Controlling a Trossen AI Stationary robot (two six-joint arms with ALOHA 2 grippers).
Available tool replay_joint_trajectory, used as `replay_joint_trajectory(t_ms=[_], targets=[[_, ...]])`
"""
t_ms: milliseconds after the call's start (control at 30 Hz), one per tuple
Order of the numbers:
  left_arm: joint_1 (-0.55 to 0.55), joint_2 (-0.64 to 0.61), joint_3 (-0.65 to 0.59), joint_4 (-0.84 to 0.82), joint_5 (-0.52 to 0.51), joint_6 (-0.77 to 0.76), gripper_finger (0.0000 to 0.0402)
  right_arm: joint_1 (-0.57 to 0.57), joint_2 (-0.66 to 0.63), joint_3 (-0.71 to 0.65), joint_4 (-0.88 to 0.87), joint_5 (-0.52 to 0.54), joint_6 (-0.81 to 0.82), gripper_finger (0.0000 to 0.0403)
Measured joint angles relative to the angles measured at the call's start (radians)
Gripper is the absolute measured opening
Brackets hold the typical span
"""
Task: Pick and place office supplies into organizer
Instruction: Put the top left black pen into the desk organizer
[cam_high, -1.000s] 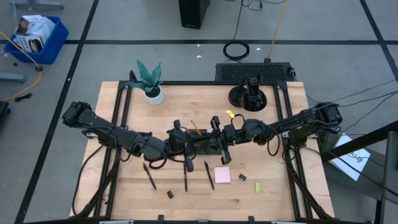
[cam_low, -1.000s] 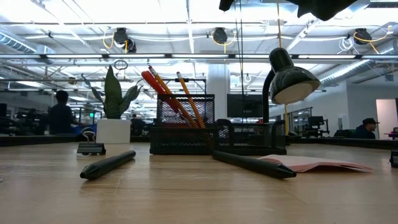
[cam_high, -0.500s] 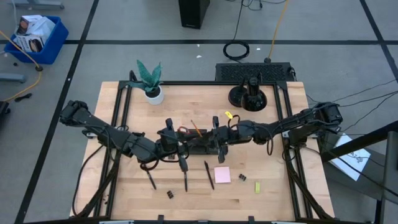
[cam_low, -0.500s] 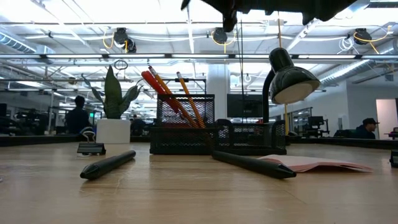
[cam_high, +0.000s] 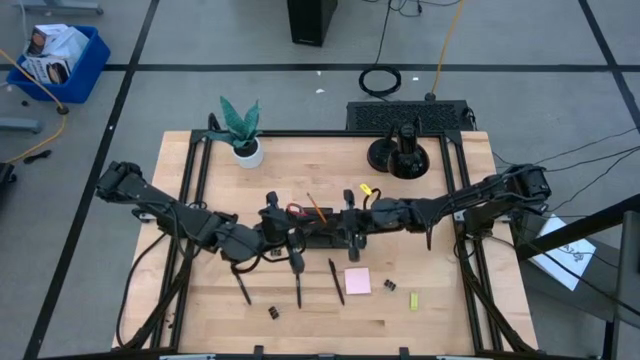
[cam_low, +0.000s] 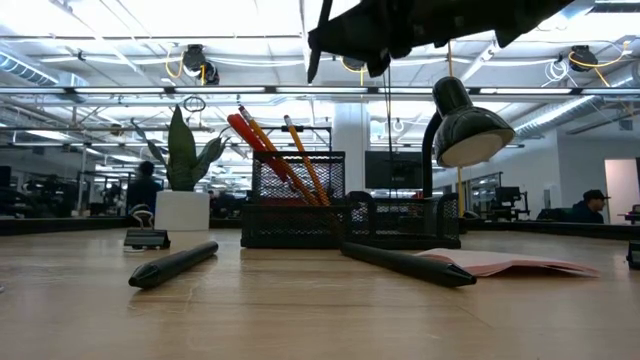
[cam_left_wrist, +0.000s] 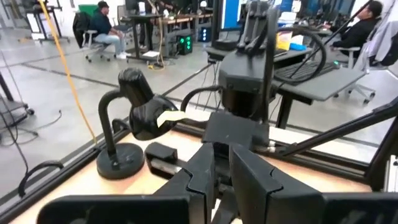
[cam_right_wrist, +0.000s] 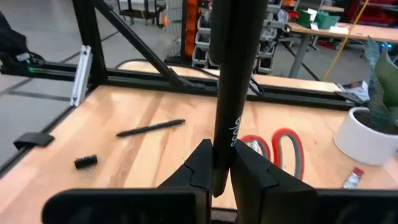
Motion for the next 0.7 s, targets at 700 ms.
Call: replay_joint_trajectory(t_ms=[700], targets=[[0.054, 0.001, 0.0, -0.269, 0.0, -0.177, 0.0053, -0.059, 0.0, 0.0, -0.129, 0.02, -0.025, 0.0026]])
